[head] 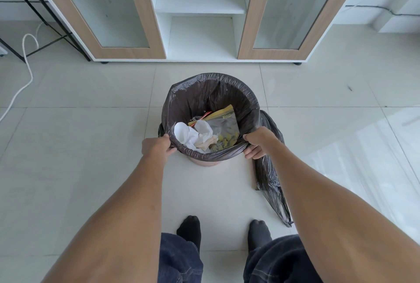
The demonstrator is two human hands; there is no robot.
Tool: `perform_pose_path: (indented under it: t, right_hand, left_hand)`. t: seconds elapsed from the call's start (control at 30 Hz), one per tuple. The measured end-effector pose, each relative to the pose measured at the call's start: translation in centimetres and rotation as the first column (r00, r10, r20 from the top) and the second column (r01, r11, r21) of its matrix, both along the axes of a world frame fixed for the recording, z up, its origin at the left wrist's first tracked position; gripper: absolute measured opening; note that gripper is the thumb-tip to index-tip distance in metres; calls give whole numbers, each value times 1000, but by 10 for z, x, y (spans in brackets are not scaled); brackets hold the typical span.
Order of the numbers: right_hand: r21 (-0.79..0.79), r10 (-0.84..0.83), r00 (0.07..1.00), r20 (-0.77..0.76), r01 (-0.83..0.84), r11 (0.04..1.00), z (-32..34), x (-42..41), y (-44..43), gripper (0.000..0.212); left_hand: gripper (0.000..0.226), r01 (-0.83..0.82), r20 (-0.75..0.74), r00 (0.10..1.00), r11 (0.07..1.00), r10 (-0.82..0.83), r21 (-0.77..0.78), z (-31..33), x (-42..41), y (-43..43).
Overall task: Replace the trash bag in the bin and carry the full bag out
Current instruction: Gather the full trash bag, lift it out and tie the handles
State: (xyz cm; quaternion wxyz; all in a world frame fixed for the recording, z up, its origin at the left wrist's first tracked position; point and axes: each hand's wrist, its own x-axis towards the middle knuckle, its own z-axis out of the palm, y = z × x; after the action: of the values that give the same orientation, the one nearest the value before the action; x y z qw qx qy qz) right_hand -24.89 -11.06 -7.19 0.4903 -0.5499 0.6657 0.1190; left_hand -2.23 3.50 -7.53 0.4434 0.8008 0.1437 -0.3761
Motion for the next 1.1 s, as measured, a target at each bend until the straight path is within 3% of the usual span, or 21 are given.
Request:
perform_pose_path:
  t: [0.07, 0.2, 0.4, 0.53, 0.67, 0.8, 0.97, 1.1]
  right_hand:
    - [14, -3, 1000, 1, 3, 1000, 0, 0, 0, 29]
    - [26, -3, 1000, -3, 3, 1000, -2, 0, -1, 27]
    - [37, -6, 1000, -4, 6, 999, -1, 0, -1, 31]
    - [38, -21, 1000, 11, 21, 999, 0, 0, -1, 32]
    - [42, 6, 1000, 13, -6, 999, 5, -2, -1, 33]
    - [114, 51, 998, 31, -54, 992, 16, -8, -3, 28]
    - [221, 72, 995, 71, -86, 972, 21, -12, -1, 27]
    - [218, 60, 997, 55, -70, 973, 20, -10, 2, 29]
  left_hand:
    - [22, 28, 41, 999, 999, -29, 22, -1, -1, 0]
    - [17, 192, 264, 935, 965, -235, 182, 6, 1, -4]
    - [9, 206, 228, 940, 955, -254, 213, 17, -5, -4]
    - [31, 174, 255, 942, 966, -220, 192, 22, -7, -6]
    - [27, 127, 201, 967, 981, -155, 144, 25, -5, -2]
    - [40, 148, 145, 975, 977, -170, 151, 24, 6, 2]
    - [13, 203, 172, 956, 958, -239, 204, 23, 6, 4]
    - [21, 231, 235, 936, 960, -263, 155, 32, -2, -1]
